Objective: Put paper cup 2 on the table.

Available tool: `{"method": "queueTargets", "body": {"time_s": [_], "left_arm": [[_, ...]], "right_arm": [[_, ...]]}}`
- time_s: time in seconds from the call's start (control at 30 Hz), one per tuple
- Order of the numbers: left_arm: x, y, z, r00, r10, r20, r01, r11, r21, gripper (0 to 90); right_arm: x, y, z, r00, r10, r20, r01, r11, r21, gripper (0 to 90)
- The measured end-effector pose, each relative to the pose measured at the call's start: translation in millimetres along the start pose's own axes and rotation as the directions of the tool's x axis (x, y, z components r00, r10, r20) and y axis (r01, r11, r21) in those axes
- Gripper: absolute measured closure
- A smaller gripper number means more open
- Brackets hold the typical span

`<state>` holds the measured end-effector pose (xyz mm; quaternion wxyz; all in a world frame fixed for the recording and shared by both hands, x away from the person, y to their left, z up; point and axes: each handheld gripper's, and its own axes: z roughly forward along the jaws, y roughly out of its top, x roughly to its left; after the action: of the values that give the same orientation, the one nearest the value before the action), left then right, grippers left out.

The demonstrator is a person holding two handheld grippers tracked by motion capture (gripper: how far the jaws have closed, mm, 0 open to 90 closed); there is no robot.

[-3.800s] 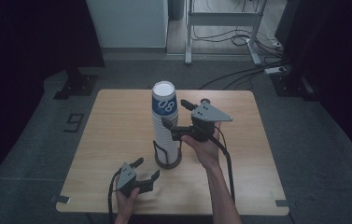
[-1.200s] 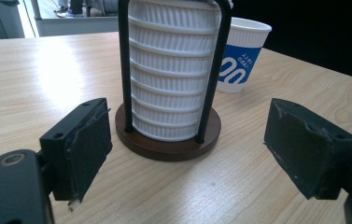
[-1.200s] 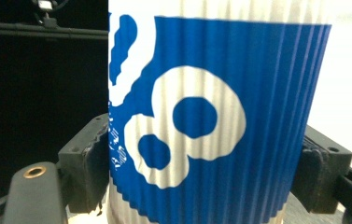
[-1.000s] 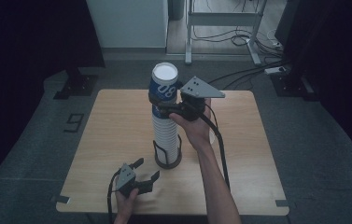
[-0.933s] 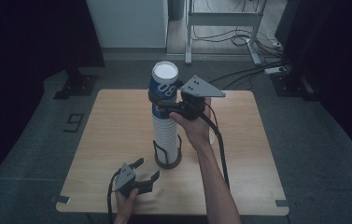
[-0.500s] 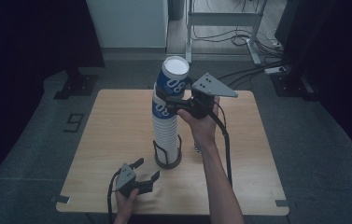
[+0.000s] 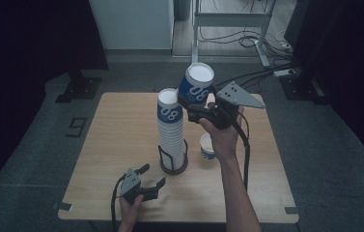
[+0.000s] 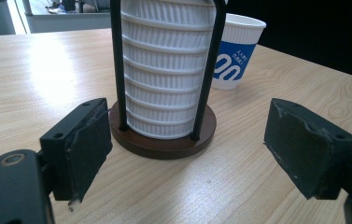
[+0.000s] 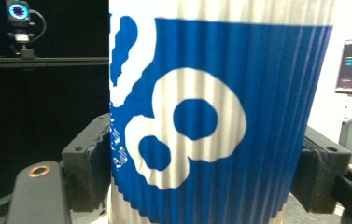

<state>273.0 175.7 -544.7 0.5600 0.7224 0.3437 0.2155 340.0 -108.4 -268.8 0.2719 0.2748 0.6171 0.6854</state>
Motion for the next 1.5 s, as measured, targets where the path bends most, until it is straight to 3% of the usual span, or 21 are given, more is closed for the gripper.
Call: {"method": "queueTargets", "body": {"time_s": [0.3, 0.5, 0.9, 1.07, 1.13, 1.3, 1.5], "left_arm": [[0.3, -1.1, -2.1, 0.9991, -0.022, -0.035, 0.022, 0.9995, -0.025, 14.2], [0.0, -1.0, -2.2, 0.9992, -0.015, -0.038, 0.014, 0.9997, -0.022, 14.4], [1.1, -0.8, -2.2, 0.9997, -0.019, -0.018, 0.019, 0.9996, -0.02, 18.8], [0.7, -0.2, -0.9, 0.9997, -0.015, -0.02, 0.015, 0.9998, -0.009, 18.9], [1.6, -0.4, -1.5, 0.9998, -0.014, 0.011, 0.014, 0.9998, -0.014, 21.4], [0.2, -0.3, -1.2, 0.9998, 0.008, 0.018, -0.007, 0.9998, -0.016, 23.4], [-0.8, -0.7, -1.0, 0.9993, 0.021, 0.03, -0.02, 0.9993, -0.032, 25.1]], "right_arm": [[-3.9, -10.9, -17.8, 0.9992, 0.002, 0.041, -0.003, 0.999, 0.039, 20.3], [-7.9, -23.2, -26.5, 0.9959, 0.016, 0.089, -0.021, 0.998, 0.059, 20.5], [-6.3, -60.3, -40.0, 0.9952, 0.047, 0.086, -0.056, 0.993, 0.101, 20.6], [-3.0, -80.0, -43.9, 0.9906, 0.054, 0.126, -0.072, 0.987, 0.145, 20.6], [-4.1, -89.9, -45.7, 0.989, 0.076, 0.127, -0.095, 0.984, 0.153, 20.6], [-5.2, -106.9, -49.9, 0.986, 0.098, 0.135, -0.12, 0.979, 0.162, 20.6], [2.3, -121.9, -52.6, 0.9886, 0.1, 0.113, -0.119, 0.976, 0.18, 20.7]]}}
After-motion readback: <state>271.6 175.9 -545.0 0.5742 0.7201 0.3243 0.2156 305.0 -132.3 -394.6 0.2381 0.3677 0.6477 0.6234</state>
